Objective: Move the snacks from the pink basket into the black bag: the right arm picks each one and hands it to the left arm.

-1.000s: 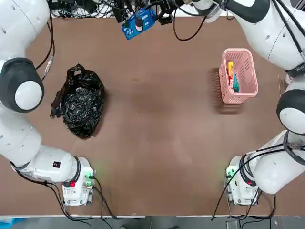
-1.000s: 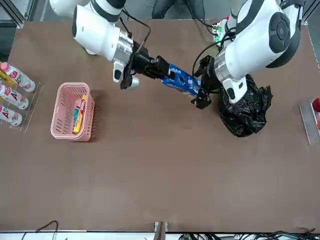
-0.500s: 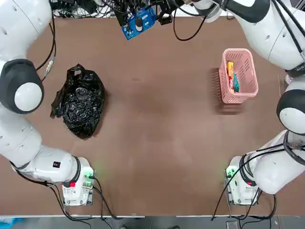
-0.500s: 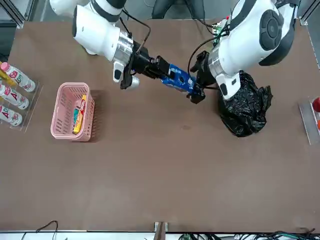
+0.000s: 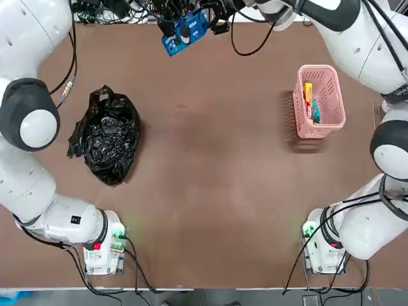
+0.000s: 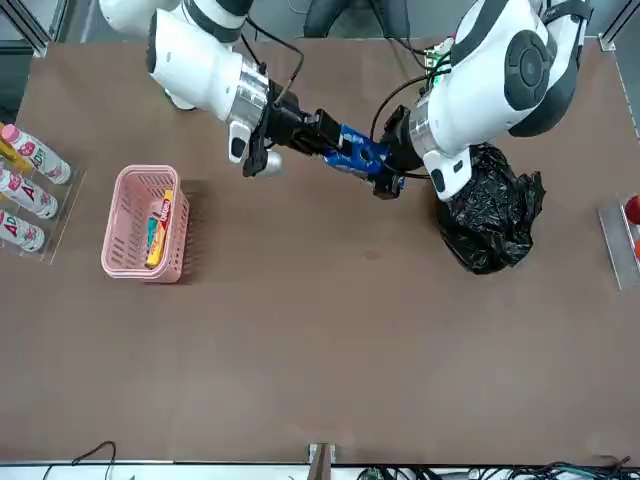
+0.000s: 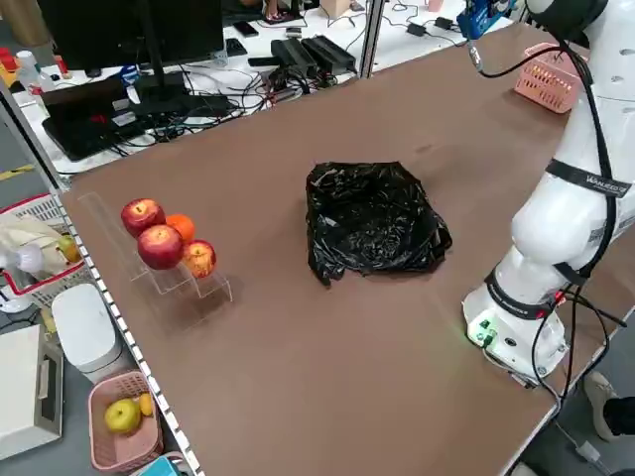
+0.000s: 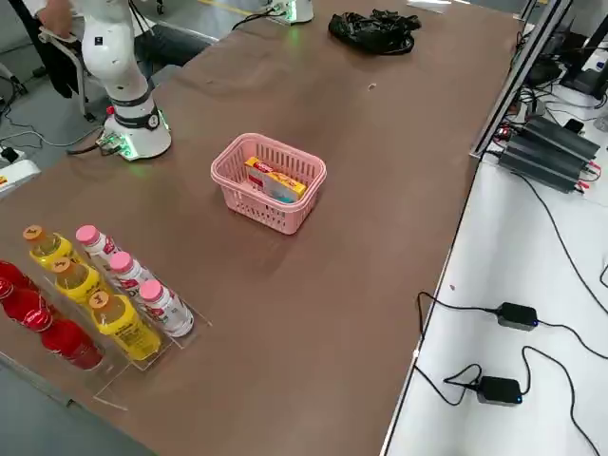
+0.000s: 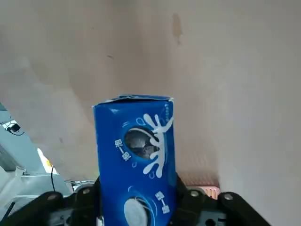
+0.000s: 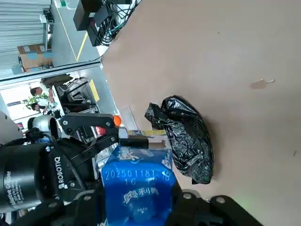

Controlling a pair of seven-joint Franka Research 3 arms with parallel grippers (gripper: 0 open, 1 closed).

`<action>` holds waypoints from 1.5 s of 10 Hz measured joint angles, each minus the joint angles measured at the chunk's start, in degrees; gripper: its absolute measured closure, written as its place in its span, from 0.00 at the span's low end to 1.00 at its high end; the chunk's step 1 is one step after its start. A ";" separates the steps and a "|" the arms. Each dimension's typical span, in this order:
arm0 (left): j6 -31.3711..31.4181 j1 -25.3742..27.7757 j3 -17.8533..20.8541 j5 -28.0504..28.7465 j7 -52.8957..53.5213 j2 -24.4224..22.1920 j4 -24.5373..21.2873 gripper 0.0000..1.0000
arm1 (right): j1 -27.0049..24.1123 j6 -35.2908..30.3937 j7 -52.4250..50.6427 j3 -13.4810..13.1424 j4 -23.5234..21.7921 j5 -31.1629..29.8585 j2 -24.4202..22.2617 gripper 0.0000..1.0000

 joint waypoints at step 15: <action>-8.58 17.42 0.85 16.37 19.77 0.55 -12.48 0.50 | -5.65 -8.91 -0.55 -1.44 0.47 -23.38 0.06 0.00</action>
